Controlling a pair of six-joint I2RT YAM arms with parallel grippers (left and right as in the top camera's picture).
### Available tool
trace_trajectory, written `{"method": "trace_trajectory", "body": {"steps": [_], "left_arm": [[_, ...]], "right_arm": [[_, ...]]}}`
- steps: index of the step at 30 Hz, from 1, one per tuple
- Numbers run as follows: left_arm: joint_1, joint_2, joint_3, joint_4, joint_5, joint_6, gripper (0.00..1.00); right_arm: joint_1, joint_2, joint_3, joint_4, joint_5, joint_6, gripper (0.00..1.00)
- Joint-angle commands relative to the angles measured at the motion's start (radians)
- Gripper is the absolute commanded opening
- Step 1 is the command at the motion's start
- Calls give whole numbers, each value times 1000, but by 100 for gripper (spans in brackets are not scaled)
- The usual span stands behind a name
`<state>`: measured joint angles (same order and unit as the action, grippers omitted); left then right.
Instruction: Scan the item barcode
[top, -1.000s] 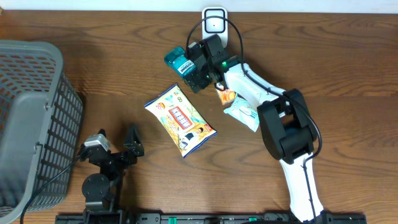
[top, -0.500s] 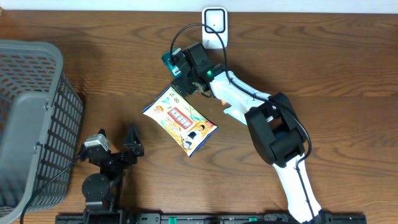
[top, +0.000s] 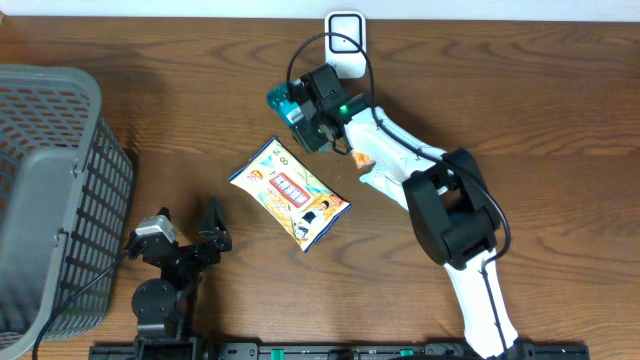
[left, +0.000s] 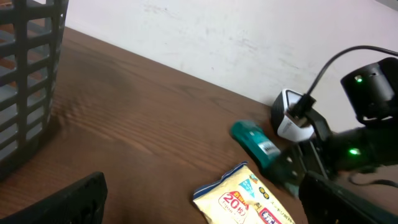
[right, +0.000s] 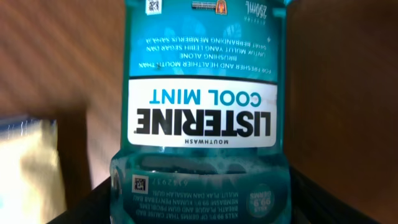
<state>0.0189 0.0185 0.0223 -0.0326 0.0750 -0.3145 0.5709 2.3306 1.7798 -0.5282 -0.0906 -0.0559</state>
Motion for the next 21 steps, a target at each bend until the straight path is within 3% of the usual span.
{"method": "trace_trajectory", "body": {"steps": [1,13,18,21], "left_arm": [[3,-8,-18,-30,6,2,97],[3,-8,-18,-30,6,2,97],[3,-8,-18,-30,6,2,97],[3,-8,-18,-30,6,2,97]], "right_arm": [[-5,-51,-6,-111,11,40,50],[-5,-354,-6,-506,10,114,48],[-5,-444,-6,-655,6,130,53],[-3,-447,-7,-656,2,130,62]]}}
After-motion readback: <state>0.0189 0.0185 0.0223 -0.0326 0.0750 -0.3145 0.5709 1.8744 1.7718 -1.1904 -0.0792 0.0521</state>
